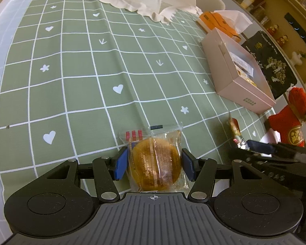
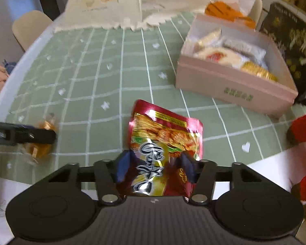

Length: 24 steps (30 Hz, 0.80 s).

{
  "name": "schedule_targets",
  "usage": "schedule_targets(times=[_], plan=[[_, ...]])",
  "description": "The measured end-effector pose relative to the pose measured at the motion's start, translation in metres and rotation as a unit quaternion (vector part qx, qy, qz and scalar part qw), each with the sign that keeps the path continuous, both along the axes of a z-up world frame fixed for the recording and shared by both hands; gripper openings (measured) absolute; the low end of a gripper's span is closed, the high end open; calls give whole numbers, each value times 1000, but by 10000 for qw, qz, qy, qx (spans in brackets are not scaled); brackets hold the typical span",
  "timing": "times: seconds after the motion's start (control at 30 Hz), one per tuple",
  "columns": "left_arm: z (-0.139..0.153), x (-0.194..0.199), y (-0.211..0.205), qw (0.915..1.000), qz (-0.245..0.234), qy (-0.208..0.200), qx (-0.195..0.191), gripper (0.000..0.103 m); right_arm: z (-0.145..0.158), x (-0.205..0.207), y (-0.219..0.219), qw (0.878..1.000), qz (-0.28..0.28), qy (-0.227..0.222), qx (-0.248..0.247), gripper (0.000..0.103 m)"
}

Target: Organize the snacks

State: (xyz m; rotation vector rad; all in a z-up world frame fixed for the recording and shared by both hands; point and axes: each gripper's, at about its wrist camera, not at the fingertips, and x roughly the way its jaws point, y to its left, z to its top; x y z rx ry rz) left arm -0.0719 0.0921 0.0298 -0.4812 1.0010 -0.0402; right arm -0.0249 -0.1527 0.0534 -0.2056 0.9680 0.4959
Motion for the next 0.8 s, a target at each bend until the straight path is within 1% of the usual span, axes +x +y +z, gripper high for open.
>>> schedule_targets(times=[0.1,0.27,0.33,0.37,0.4,0.53,0.67,0.73,0.8], plan=[[1,0,-3,10000,-40,9,67,61,14,-1,-3,9999,9,-71,111,37],[3,3,-10,9994,-148,46,320,61,31,3,-18,9993,-136,-134,313,31],[3,4,-12,9989,-209,67,415,61,35,5,-27,9989,-227,-148,390,25],[4,5,-13,9987,-230,80,442,61,37,7,-33,9985,-281,-132,451,18],[3,6,-13,9987,-239,88,442,61,40,8,-40,9980,-359,-110,517,14],[3,7,-13,9988,-242,114,422,61,48,13,-79,9933,-877,-85,749,13],[3,10,-15,9984,-300,131,451,61,44,18,-110,9888,-1361,-62,608,13],[3,12,-16,9983,-339,133,451,61,40,21,-121,9873,-1439,74,670,16],[3,13,-18,9982,-364,131,457,61,38,23,-125,9859,-1392,130,924,17]])
